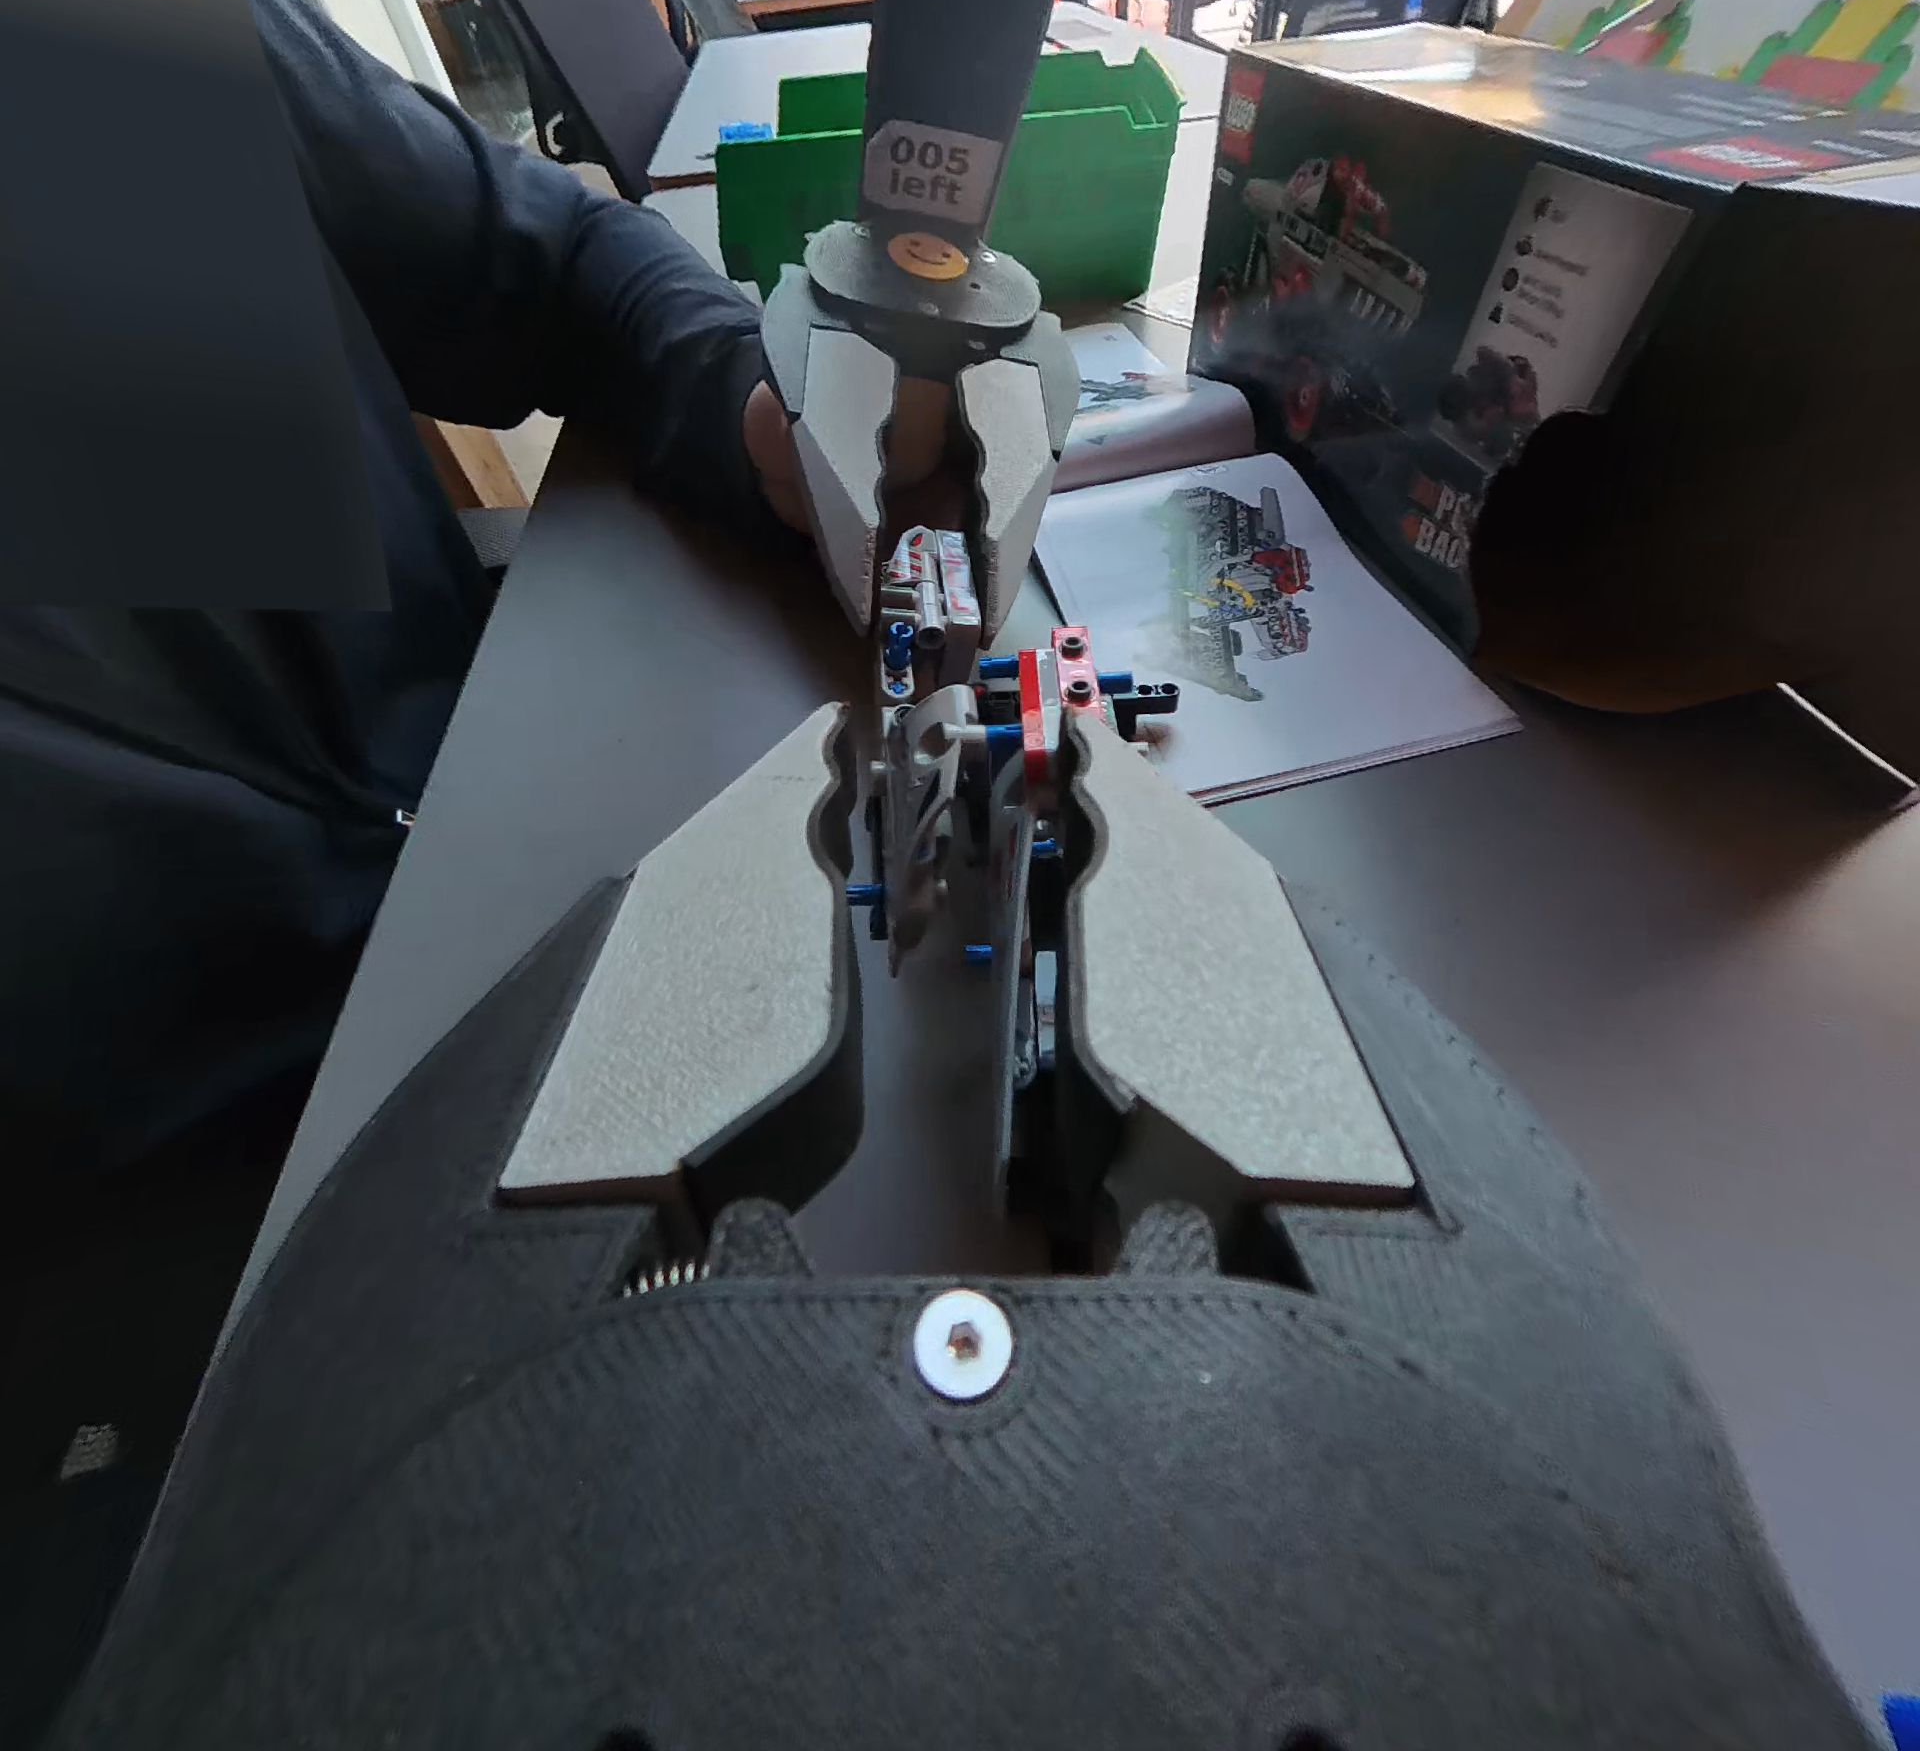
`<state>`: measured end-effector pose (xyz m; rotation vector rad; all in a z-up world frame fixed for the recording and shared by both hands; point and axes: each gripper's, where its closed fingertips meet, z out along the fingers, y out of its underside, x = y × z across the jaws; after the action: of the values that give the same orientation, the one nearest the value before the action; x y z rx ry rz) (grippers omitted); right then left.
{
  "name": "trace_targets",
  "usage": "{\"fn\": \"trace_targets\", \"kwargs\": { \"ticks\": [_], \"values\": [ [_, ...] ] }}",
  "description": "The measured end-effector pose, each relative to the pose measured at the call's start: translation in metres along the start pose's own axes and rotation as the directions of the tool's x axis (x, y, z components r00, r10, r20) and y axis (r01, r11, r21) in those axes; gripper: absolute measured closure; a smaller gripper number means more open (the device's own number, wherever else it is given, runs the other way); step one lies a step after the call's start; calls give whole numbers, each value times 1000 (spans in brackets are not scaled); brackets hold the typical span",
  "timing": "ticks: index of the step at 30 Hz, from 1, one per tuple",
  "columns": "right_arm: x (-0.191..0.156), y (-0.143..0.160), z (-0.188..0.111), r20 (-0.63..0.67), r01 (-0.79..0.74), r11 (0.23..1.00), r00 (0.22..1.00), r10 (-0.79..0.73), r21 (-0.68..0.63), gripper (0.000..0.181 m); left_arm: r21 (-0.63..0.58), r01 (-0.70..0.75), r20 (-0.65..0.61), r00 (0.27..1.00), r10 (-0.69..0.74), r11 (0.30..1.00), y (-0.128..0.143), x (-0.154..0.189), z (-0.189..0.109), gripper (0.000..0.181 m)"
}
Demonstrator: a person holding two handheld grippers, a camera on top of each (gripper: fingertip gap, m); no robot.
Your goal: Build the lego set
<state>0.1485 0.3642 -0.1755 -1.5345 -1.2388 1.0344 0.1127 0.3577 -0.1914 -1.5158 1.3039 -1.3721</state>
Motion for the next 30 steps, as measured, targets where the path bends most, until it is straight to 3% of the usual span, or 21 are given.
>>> {"fn": "trace_targets", "kwargs": {
  "ticks": [4, 13, 19, 30],
  "values": [
    [3, 1, 0, -38, 19, 1000, 999, -20, -21, 153, -1, -20, 2, 1000, 20, 1000, 0, 2, 0, 158],
    [4, 2, 0, -58, 61, 996, 996, -64, -58, 150, -8, -77, -1, 997, 77, 997, 0, -2, -4, 158],
    [10, -2, 0, -69, 104, 988, 991, -112, -111, 160, -28, -144, -5, 990, 144, 989, 1, -4, -5, 158],
    [11, 4, 4, -17, 152, 945, 986, -164, -291, 163, -31, -135, 0, 991, 136, 990, 1, -8, -6, 158]
  ]
}}
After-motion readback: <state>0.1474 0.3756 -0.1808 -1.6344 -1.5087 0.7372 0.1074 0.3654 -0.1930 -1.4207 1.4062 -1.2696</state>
